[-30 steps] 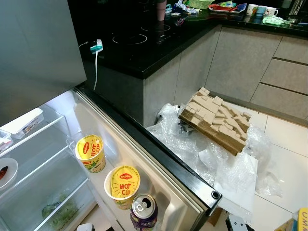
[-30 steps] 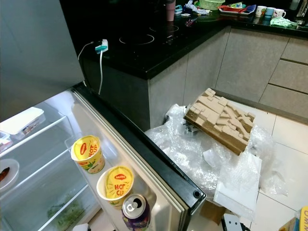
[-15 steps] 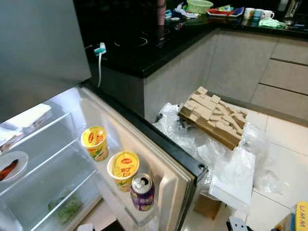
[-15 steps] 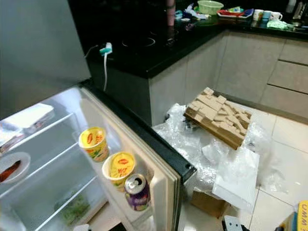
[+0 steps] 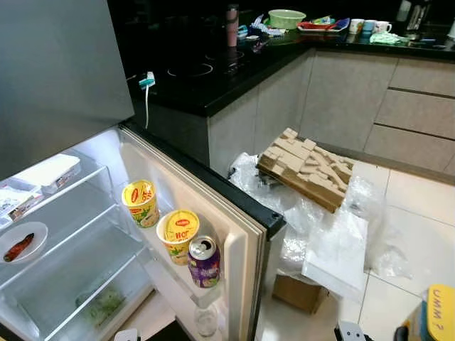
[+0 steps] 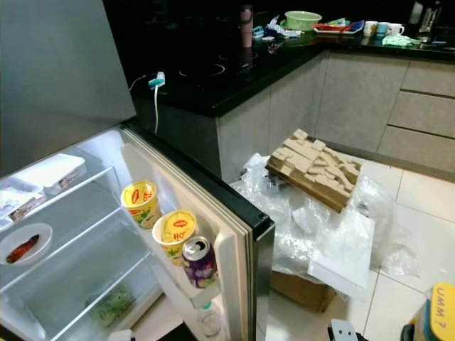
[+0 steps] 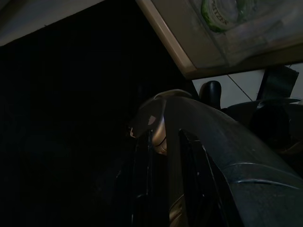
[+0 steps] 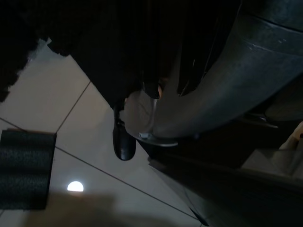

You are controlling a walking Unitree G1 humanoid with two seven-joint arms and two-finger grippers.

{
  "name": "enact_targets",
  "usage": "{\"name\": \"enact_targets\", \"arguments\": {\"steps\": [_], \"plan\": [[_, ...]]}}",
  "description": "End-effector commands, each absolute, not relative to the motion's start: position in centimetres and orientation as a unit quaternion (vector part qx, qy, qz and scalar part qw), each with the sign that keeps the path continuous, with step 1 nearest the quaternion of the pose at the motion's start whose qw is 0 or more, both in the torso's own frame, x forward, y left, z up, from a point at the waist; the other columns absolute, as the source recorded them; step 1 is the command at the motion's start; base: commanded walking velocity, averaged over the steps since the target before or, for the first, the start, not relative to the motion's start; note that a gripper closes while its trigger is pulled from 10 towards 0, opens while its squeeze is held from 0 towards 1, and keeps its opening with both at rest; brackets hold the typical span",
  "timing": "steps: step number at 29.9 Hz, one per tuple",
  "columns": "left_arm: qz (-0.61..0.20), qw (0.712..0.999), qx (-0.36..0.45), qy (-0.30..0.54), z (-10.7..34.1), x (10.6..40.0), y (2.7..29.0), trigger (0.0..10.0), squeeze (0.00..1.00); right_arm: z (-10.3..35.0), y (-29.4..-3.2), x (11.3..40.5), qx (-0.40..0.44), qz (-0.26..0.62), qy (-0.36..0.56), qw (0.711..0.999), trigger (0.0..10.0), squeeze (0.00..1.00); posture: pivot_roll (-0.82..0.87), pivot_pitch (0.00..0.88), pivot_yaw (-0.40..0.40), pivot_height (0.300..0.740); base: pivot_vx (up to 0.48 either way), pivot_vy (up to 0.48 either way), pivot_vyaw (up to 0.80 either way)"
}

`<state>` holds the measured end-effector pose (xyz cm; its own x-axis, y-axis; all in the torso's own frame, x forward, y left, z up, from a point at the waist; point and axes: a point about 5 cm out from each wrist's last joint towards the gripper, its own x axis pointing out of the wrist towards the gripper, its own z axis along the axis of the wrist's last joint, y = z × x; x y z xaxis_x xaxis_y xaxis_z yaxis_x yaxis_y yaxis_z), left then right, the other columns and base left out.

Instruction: Restocking fridge

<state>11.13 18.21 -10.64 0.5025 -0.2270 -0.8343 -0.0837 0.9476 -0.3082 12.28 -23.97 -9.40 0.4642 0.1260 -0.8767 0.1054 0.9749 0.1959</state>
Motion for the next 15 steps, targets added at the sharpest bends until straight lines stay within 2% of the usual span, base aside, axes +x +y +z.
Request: {"name": "enact_targets", "arguments": {"steps": [1,15], "plan": [[-0.046,0.848,-0.155,0.505,-10.82,10.71,17.87,10.0,0.0,-9.36,-23.91,12.48,0.109,0.006,0.515,0.85,10.0,0.0,-0.05,0.0,-0.026,0.74,-0.352,0.0,0.0],[-0.043,0.847,-0.154,0.507,-10.82,10.64,18.09,10.0,0.0,-9.36,-23.95,12.47,0.104,0.009,0.518,0.849,10.0,0.0,-0.05,0.0,-0.026,0.74,-0.343,0.0,0.0]]}}
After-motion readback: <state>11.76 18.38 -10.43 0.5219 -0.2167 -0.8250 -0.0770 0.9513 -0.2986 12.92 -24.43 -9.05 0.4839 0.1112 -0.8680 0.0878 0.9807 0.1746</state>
